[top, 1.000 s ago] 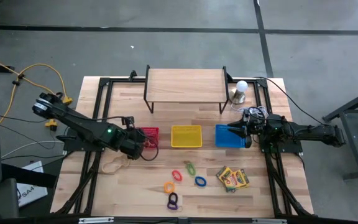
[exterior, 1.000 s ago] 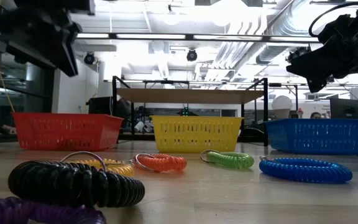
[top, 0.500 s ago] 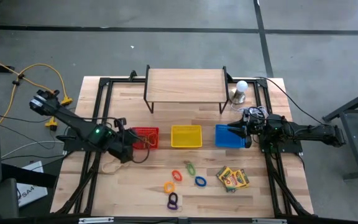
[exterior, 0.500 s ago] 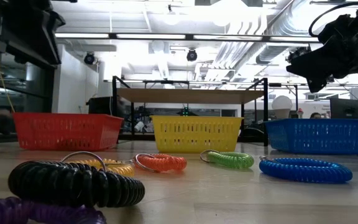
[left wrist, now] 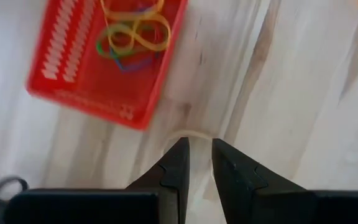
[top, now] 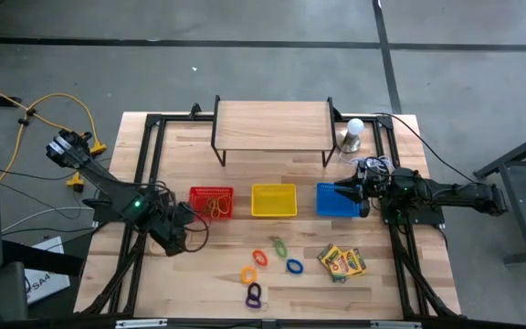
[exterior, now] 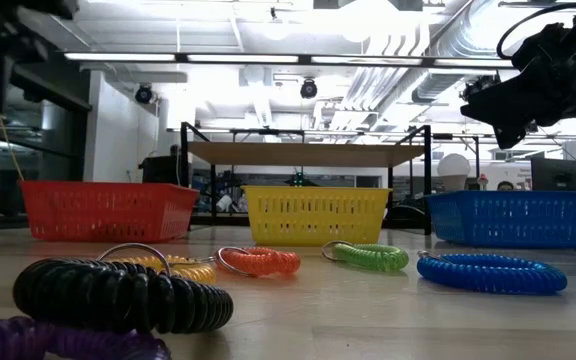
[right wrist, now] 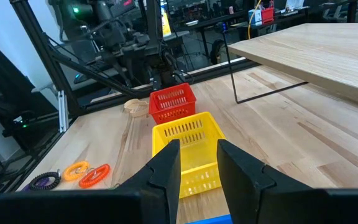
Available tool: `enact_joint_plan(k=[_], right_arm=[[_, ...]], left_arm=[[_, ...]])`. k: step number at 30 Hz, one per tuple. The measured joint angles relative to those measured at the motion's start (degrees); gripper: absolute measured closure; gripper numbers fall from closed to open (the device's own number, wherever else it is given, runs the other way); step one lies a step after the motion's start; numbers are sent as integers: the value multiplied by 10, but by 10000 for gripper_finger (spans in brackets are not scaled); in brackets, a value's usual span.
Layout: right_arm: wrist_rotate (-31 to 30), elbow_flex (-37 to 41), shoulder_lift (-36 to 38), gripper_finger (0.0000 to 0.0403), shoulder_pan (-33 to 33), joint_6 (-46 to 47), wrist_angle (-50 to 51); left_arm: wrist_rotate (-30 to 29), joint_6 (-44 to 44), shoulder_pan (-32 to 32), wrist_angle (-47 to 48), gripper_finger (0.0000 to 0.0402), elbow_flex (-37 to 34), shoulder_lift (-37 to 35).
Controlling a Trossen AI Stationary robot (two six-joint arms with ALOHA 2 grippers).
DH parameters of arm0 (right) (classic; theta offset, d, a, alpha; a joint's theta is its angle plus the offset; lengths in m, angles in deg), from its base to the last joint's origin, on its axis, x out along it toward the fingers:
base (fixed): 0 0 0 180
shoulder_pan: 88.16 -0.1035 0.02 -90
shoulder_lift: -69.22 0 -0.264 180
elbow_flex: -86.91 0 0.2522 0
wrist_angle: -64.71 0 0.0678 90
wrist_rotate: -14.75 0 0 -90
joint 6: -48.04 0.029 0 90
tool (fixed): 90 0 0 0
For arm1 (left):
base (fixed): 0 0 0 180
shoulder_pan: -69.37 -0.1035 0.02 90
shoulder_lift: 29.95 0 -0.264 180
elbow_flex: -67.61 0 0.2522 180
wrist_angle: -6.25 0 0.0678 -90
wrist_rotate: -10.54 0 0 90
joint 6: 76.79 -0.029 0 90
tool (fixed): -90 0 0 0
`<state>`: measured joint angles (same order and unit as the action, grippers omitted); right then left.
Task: Pick & Place Office Desk Supplies
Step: Put the white rubber band into the red bin
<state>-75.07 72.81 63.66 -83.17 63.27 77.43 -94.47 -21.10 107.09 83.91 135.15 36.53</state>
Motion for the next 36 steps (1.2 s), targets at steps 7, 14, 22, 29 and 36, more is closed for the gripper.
enact_joint_plan(k=[7, 14, 22, 29, 36], right_arm=[[0, 0, 0, 309, 0, 0, 0], [0, 0, 0, 309, 0, 0, 0], [0, 0, 0, 309, 0, 0, 0], [0, 0, 0, 309, 0, 0, 0], [0, 0, 0, 309, 0, 0, 0]], left_arm=[[27, 32, 20, -52, 339, -46, 0], [53, 33, 40, -140, 339, -106, 0], [52, 46, 78, -169, 339, -151, 0], [50, 45, 110, -204, 339, -186, 0], [50, 116, 120, -214, 339, -196, 0]])
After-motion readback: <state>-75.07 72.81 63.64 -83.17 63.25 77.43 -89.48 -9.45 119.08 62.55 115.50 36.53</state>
